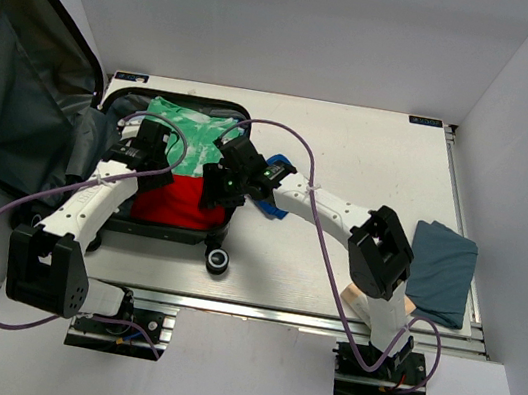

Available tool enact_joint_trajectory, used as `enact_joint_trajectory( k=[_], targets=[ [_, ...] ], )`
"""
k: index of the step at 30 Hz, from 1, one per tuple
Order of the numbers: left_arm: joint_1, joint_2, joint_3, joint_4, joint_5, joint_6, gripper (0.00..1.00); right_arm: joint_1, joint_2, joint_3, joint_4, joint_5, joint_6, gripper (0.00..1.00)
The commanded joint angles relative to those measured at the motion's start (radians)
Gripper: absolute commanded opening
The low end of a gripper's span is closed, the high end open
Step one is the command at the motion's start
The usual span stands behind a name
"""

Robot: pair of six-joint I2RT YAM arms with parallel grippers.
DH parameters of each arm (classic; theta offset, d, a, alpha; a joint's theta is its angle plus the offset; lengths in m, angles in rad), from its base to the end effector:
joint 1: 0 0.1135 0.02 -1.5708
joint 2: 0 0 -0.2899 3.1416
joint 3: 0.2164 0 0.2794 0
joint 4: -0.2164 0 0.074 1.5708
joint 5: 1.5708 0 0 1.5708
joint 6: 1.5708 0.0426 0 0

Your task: Pack the luggage

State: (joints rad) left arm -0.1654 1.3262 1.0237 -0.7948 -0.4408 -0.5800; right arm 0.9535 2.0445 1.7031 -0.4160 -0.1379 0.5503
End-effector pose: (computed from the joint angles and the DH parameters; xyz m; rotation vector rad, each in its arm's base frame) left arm 0.2787 -0.0281 0.2706 -0.6545 2.4476 0.3056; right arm 0.2927 0.4224 0.2568 -0.5737 2.4355 0.8619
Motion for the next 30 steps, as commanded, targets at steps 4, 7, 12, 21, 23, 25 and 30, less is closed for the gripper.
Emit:
enact_joint_trajectory(
  k=[4,7,12,21,23,25,30],
  targets=[
    [0.006,-0.065,0.096,-0.008,-0.105,0.005,0.98,0.007,-0.134,-0.049,-0.063,0.096,-0.075,0.67],
    [0.006,-0.067,0.096,-0.001,-0.104,0.009,0.98,0.008,-0.171,-0.051,-0.076,0.177,-0.092,0.72],
    [0.006,-0.076,0.098,-0.075,-0.092,-0.023,0.98,0.005,-0.185,-0.013,-0.095,0.299,-0.134,0.74],
    [0.006,-0.176,-0.071,0.092,0.151,-0.029,0.95,0.063,-0.090,0.042,0.003,0.072,-0.265,0.30],
    [0.006,-0.127,-0.063,0.079,0.123,-0.035,0.93,0.077,-0.069,0.046,0.008,0.080,-0.256,0.27],
    [0.006,-0.093,-0.054,0.104,0.103,-0.034,0.88,0.076,-0.038,0.049,0.011,0.133,-0.231,0.23],
    [0.006,0.031,-0.002,0.192,0.089,-0.008,0.85,0.050,0.020,0.056,0.009,0.248,-0.133,0.19]
  ],
)
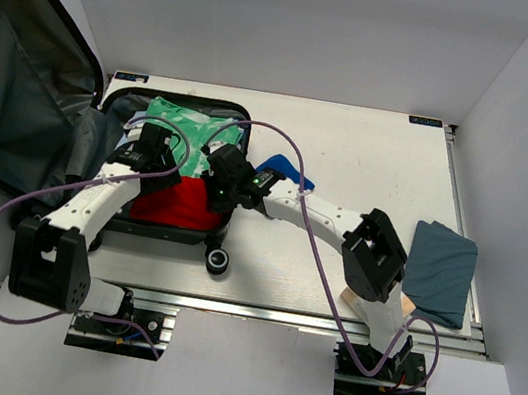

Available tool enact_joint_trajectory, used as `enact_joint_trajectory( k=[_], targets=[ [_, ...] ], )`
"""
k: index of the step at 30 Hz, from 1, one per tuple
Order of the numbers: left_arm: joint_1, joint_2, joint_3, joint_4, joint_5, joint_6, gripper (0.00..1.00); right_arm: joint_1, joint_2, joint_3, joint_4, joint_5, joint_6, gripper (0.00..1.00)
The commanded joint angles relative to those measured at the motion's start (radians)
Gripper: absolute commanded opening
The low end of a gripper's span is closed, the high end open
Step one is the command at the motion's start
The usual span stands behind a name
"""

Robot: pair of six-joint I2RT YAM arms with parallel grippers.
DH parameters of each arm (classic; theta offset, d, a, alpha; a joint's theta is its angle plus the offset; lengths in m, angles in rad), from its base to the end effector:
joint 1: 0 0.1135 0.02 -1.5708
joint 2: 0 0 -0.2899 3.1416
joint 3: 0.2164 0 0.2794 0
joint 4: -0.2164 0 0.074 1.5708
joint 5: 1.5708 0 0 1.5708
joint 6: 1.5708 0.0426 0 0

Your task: Pack the luggage

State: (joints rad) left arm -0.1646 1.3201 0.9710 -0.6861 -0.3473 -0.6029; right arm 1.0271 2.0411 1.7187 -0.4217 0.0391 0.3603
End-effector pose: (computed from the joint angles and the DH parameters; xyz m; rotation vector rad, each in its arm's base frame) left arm 0.2818 -0.0321 0.2593 -0.6652 2.4298 0.1508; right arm 0.2678 0.4398 0.2634 -0.7679 2.2805 0.6386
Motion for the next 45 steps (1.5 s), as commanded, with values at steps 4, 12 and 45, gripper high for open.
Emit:
enact_joint_trajectory(
  k=[4,12,45],
  targets=[
    [0.005,0.160,0.103,0.108,-0.021,0.040,0.85,-0.041,0.062,0.042,0.017,0.070,0.118,0.19],
    [0.005,0.280,0.133,0.092,0.005,0.037,0.82,-0.053,0.117,0.035,-0.037,0.021,0.141,0.20],
    [-0.157,0.094,0.334,0.244,0.623,0.140,0.98,-0.786,-0.814,-0.766,-0.137,0.337,0.215,0.89]
  ],
)
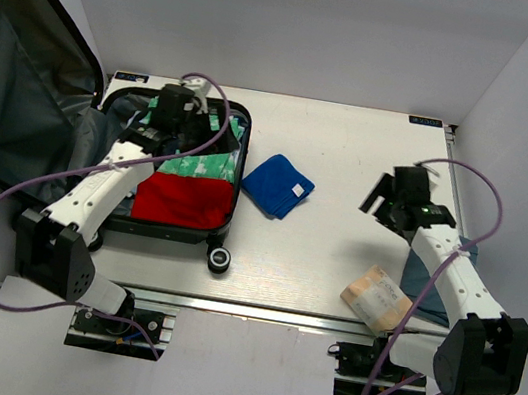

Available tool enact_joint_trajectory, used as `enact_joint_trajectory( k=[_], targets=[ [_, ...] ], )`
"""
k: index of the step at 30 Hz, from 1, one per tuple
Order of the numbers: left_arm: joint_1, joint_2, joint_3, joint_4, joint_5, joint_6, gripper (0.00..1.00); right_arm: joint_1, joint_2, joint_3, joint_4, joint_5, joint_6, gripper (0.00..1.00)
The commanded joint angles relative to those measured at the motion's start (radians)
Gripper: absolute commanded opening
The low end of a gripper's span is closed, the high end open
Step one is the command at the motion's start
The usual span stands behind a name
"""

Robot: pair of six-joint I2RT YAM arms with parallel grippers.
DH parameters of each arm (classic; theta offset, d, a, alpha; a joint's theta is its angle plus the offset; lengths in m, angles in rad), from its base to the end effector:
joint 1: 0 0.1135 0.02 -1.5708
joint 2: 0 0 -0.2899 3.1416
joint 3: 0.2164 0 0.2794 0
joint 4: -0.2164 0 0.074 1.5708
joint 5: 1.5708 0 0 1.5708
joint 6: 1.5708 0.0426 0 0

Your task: Pack the luggage

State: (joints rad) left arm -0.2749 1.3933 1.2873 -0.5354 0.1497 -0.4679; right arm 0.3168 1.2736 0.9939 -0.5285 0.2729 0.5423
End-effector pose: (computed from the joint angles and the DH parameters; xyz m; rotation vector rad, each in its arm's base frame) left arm 0.3251 -0.0983 0.3601 -0.1334 2.2611 -0.5700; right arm 0.2824 0.0805 0.2898 0.3912 2.3102 0.0986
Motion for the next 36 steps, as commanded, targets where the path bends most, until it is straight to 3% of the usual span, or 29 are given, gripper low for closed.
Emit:
enact_joint_trajectory(
  k=[1,3,4,9,13,16,20,23,26,27,29,36],
  targets=[
    [-0.064,0.064,0.033,0.095,0.129,0.017,0.98,-0.167,-0.043,-0.063,-0.028,0.106,0.019,0.89],
    [-0.109,0.105,0.079,0.094,0.131,0.026,0.98,-0.229,0.007,-0.066,-0.007,0.079,-0.007,0.89],
    [-0.122,0.142,0.090,0.098,0.131,0.040,0.98,-0.345,0.044,-0.022,-0.016,0.065,-0.010,0.89],
    [-0.174,0.205,0.133,0.077,0.090,0.096,0.98,-0.556,0.314,0.138,-0.034,-0.023,-0.008,0.89],
    [-0.184,0.210,0.129,0.077,0.037,0.132,0.98,-0.633,0.429,0.206,-0.024,-0.011,-0.002,0.89],
    [-0.193,0.230,0.153,0.074,0.050,0.149,0.98,-0.645,0.544,0.242,0.031,-0.090,-0.054,0.89],
    [-0.193,0.283,0.198,0.061,0.071,0.176,0.98,-0.595,0.612,0.229,0.148,-0.317,-0.177,0.89],
    [-0.193,0.311,0.240,0.037,0.070,0.186,0.98,-0.513,0.641,0.244,0.173,-0.314,-0.214,0.89],
    [-0.193,0.340,0.270,0.022,0.071,0.189,0.98,-0.378,0.675,0.268,0.177,-0.386,-0.268,0.89],
    [-0.193,0.351,0.277,0.022,0.073,0.192,0.98,-0.281,0.682,0.273,0.174,-0.403,-0.297,0.89],
    [-0.193,0.366,0.309,0.009,0.071,0.193,0.98,-0.222,0.695,0.258,0.182,-0.419,-0.309,0.89],
    [-0.202,0.437,0.371,-0.012,0.103,0.192,0.98,0.010,0.567,0.031,0.320,-0.561,-0.231,0.89]
  ],
)
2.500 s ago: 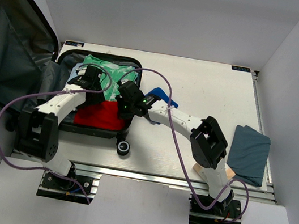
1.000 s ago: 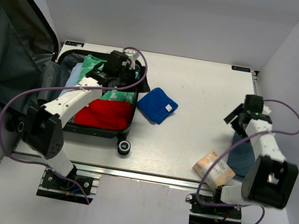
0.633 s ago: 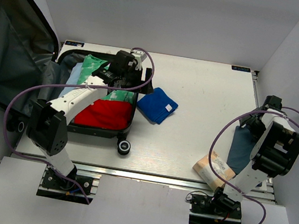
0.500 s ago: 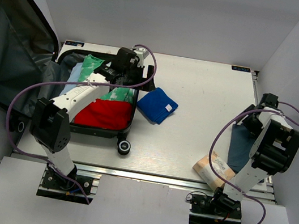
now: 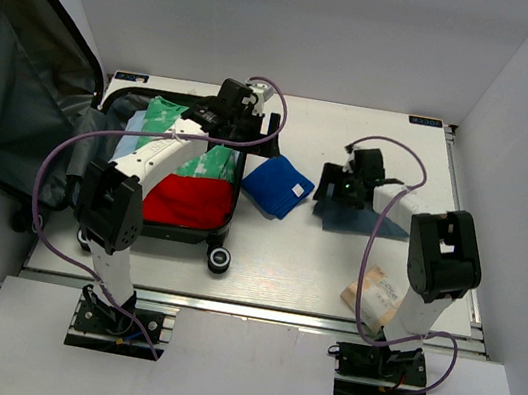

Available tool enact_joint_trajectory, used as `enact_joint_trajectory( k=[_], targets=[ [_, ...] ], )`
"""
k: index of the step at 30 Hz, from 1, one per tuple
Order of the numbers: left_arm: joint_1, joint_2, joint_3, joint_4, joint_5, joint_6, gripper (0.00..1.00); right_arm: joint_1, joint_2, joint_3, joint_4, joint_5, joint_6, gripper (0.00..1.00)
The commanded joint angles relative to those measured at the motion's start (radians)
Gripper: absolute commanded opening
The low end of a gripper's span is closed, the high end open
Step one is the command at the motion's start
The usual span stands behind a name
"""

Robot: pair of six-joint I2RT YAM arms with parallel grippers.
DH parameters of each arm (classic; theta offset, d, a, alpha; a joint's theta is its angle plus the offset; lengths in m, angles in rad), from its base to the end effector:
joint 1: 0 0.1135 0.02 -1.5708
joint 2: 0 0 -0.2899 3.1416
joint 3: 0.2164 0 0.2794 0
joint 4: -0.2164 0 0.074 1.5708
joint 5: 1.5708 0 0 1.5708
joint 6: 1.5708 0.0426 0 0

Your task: Pack the luggage

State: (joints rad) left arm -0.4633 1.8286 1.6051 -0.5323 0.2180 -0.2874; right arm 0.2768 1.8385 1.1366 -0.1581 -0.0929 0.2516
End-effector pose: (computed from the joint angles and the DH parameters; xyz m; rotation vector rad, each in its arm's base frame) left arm 0.4051 -0.2127 0.3126 0.3220 2.3680 -0.6208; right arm 0.4027 0.1185 0.1745 -0.0733 2.4557 0.3483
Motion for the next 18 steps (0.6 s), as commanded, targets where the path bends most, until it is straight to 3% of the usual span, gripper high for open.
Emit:
enact_joint_trajectory(
  k=[1,5,9,12,18],
  targets=[
    [-0.023,0.027,0.062,-0.015,0.047,0.011,0.98,0.064,-0.046,-0.127,-0.047,-0.179,0.070,0.89],
    [-0.066,0.121,0.131,-0.018,0.138,0.010,0.98,0.075,-0.189,-0.095,-0.057,-0.085,0.101,0.89],
    [-0.136,0.207,0.223,-0.080,0.121,0.004,0.98,0.024,-0.301,-0.002,-0.130,0.088,0.127,0.89],
    [-0.181,0.184,0.153,-0.052,0.096,-0.061,0.98,-0.045,-0.314,0.060,-0.169,0.151,0.098,0.89],
    [-0.264,0.095,-0.129,0.132,0.095,-0.269,0.98,-0.246,-0.265,0.077,-0.204,-0.048,-0.142,0.89]
  ],
)
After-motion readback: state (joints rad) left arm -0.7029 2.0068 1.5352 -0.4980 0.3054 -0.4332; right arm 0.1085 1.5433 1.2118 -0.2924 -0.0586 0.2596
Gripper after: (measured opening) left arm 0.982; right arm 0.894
